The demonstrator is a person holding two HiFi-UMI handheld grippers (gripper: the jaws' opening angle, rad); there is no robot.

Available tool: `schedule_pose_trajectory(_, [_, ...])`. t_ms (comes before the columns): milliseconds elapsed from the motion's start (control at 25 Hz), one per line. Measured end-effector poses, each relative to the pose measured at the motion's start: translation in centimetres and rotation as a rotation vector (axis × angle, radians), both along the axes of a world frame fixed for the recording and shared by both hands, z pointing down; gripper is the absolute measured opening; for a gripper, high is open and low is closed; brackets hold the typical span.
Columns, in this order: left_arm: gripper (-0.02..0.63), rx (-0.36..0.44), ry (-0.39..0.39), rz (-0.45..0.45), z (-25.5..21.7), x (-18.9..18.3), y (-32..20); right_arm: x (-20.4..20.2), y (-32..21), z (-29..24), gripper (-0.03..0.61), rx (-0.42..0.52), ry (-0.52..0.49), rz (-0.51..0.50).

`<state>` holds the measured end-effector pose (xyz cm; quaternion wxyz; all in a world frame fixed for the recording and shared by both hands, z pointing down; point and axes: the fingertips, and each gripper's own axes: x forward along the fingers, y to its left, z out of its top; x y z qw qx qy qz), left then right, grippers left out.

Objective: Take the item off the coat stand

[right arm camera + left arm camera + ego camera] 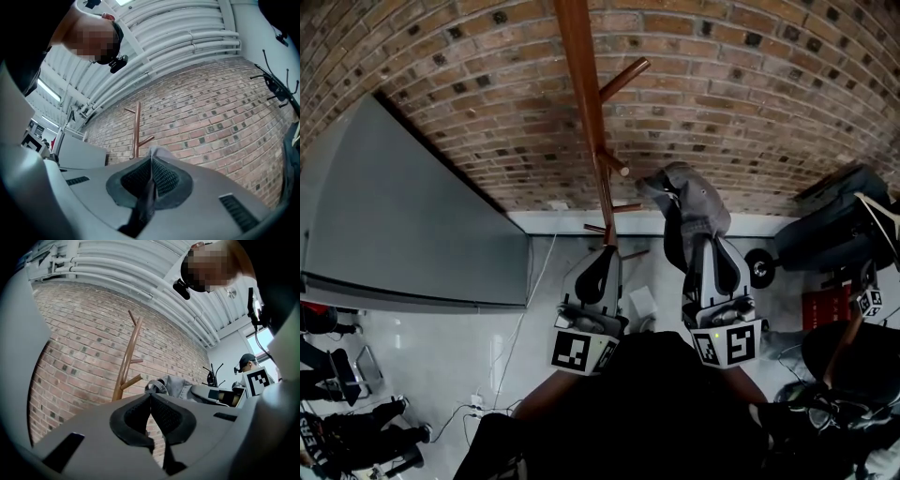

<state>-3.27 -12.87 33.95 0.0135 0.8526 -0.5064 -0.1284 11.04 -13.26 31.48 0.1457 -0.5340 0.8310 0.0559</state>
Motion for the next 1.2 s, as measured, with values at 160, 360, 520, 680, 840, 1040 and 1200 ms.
schedule_pose_trajectory(160, [0.017,-0.007,0.003,0.005,0.0,0.3,-0.1,0.3,0.2,0.1,0.02,0.0,-0.001,0.015])
schedule_pose_trajectory(360, [0.017,-0.012,0.008,-0.005,0.2,0.2,0.3,0.1,0.6,0.5,0.02,-0.008,0.023,0.01])
schedule_pose_trajectory(520, [0.017,-0.023,0.009,0.005,0.5,0.6,0.3,0.3,0.6,0.6,0.02,-0.015,0.019,0.009])
schedule_pose_trajectory(680, [0.017,-0.028,0.01,0.003,0.5,0.9,0.3,0.2,0.8,0.4,0.02,-0.012,0.016,0.003])
schedule_pose_trajectory(840, [0.017,-0.015,0.001,0.002,0.3,1.0,0.7,0.3,1.0,0.3,0.02,-0.01,0.014,0.004])
schedule_pose_trajectory(1040, [0.017,-0.02,0.003,-0.01,0.4,0.9,1.1,0.3,1.1,0.5,0.02,-0.012,0.004,0.002])
schedule_pose_trajectory(1200, [0.017,-0.027,0.001,-0.016,0.5,0.7,1.3,0.2,1.1,0.7,0.02,-0.021,0.001,-0.003])
